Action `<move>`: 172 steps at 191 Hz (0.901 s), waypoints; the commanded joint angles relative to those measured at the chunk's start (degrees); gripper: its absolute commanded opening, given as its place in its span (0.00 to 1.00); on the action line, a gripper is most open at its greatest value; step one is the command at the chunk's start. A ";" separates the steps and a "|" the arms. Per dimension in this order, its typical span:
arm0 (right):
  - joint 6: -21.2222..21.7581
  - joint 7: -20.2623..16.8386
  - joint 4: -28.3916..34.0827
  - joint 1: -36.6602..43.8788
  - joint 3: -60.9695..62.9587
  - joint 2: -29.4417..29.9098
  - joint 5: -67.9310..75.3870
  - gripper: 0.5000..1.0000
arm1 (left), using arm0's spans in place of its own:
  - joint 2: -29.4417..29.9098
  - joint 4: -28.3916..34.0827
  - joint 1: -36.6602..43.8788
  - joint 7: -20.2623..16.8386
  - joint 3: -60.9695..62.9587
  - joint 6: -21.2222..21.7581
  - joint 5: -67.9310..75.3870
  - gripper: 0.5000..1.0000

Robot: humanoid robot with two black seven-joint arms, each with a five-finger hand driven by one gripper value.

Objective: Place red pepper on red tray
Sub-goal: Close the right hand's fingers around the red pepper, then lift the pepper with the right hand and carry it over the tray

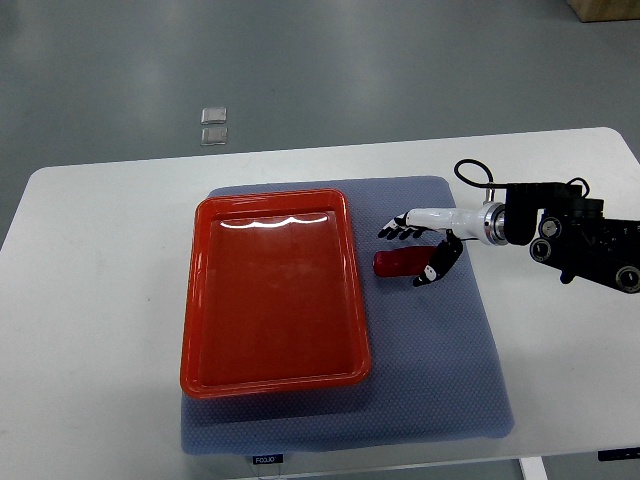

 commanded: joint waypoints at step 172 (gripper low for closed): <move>-1.28 0.03 -0.14 1.81 -1.35 -1.66 -1.19 0.02 | 0.00 0.00 0.00 0.06 -0.18 0.01 -0.01 1.00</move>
